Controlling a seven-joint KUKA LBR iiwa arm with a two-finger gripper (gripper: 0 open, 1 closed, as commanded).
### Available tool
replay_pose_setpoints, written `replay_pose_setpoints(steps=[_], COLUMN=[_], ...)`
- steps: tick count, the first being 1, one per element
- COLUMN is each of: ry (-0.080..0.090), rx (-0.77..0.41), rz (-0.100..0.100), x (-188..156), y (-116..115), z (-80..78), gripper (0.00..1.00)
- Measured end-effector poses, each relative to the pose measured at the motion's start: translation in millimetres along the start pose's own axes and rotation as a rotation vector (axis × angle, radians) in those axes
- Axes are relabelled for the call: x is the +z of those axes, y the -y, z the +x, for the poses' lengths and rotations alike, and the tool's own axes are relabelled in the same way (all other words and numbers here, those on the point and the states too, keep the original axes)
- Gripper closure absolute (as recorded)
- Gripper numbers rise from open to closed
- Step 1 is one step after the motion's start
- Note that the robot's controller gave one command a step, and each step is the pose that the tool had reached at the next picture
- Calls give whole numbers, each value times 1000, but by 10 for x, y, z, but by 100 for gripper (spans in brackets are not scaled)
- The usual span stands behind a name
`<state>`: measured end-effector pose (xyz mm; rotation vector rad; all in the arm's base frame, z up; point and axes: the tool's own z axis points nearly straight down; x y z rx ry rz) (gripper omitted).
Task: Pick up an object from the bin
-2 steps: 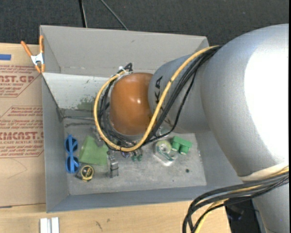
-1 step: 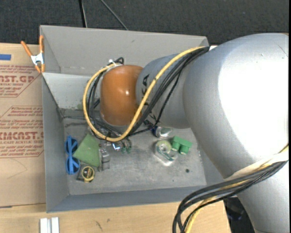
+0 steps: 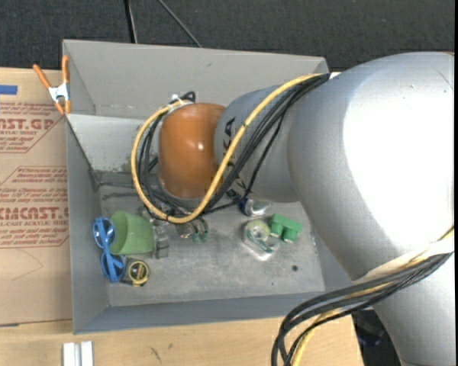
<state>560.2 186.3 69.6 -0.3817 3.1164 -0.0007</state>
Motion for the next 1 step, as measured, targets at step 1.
replay_pose_setpoints(steps=[1], ry=[8], rx=[5], rz=[-2], x=[-1642], y=[-234], z=[181], gripper=[100])
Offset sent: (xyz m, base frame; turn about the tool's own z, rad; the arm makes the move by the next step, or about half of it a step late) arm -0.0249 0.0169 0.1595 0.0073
